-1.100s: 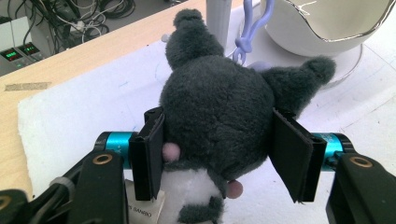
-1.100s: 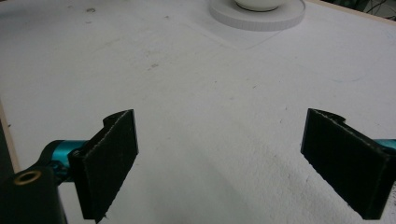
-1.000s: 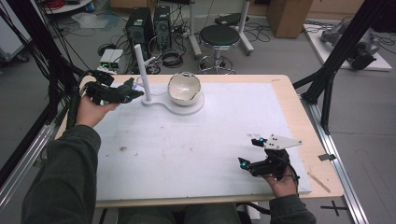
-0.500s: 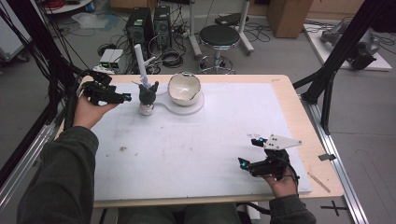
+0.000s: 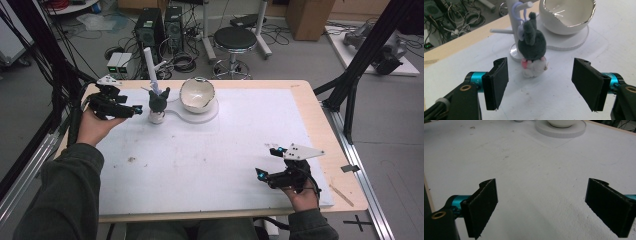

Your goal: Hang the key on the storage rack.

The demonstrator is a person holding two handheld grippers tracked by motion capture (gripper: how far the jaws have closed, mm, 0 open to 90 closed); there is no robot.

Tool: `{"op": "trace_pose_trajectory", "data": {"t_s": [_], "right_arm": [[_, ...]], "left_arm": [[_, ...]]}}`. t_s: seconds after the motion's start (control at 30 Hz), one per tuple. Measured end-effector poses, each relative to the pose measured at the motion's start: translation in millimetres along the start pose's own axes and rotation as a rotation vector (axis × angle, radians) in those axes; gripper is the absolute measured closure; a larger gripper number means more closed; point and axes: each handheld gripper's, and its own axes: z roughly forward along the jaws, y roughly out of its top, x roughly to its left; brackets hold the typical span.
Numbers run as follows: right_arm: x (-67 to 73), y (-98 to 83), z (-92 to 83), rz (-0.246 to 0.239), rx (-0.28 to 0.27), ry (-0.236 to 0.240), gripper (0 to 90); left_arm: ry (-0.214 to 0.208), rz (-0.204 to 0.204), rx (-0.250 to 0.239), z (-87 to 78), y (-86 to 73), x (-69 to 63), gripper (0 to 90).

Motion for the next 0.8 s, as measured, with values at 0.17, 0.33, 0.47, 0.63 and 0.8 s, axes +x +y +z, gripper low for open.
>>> {"op": "trace_pose_trajectory", "data": {"t_s": [0.17,0.33,0.47,0.63,0.8], "right_arm": [[-0.9,-0.1,-0.6,0.003,-0.003,-0.006,10.0],[-1.7,-0.1,-1.5,0.020,-0.004,-0.017,10.0],[-2.1,0.1,-2.0,0.018,-0.007,-0.021,10.0],[-2.7,0.3,-1.7,0.016,-0.010,-0.023,10.0],[-2.3,0.4,-1.5,0.026,-0.007,-0.023,10.0]], "left_arm": [[-0.019,0.011,-0.029,-4.2,-1.1,-7.4,29.9],[-0.023,0.001,-0.042,-7.2,-8.8,-10.6,29.5],[-0.030,-0.005,-0.053,-9.7,-14.2,-12.3,29.3],[-0.034,-0.003,-0.068,-13.2,-17.4,-14.7,28.6],[-0.039,0.000,-0.077,-16.1,-19.5,-17.2,28.0]]}}
